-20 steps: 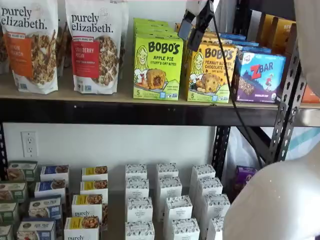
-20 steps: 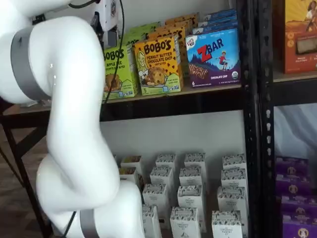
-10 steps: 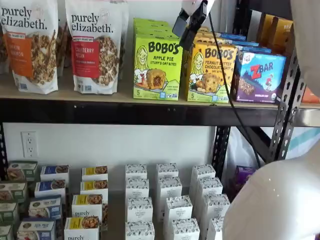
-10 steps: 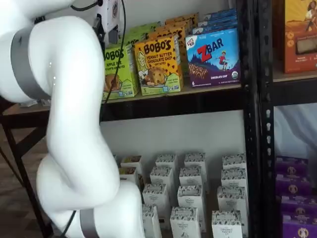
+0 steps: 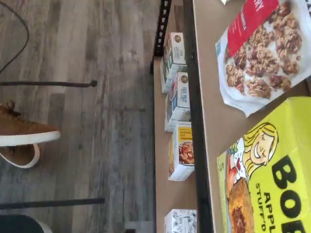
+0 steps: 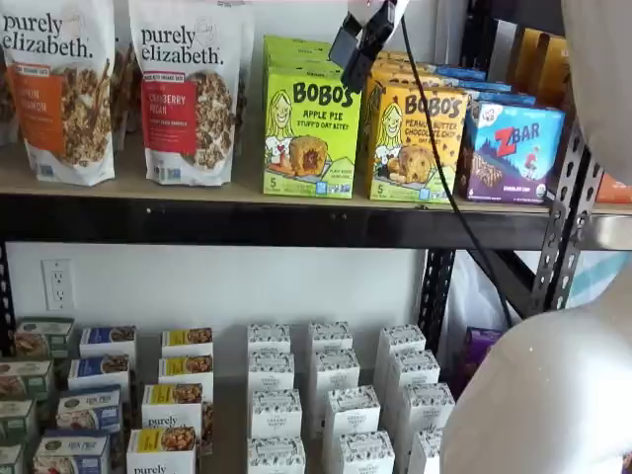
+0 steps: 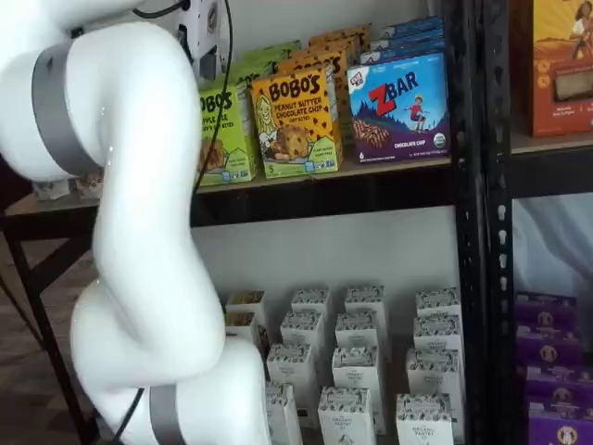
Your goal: Pick the green box on the top shelf, the fourth from the left
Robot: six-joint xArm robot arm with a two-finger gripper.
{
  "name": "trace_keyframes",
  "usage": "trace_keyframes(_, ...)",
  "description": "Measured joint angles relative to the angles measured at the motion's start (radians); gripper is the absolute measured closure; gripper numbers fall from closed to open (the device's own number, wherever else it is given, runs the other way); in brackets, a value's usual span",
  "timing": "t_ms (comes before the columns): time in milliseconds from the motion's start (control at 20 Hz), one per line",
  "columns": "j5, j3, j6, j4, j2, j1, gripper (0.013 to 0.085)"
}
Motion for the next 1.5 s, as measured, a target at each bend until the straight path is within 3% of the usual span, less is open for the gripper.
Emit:
trace_keyframes(450, -0.054, -0.016, 0.02, 0.015, 0.03, 0.025, 0.013)
trace_keyframes(900, -0.122, -0.061, 0.053, -0.006, 0.084, 0.066, 0.013)
trace_keyframes(1500, -0.095, -0.129, 0.053, -0.021, 0.154, 0.069, 0.013)
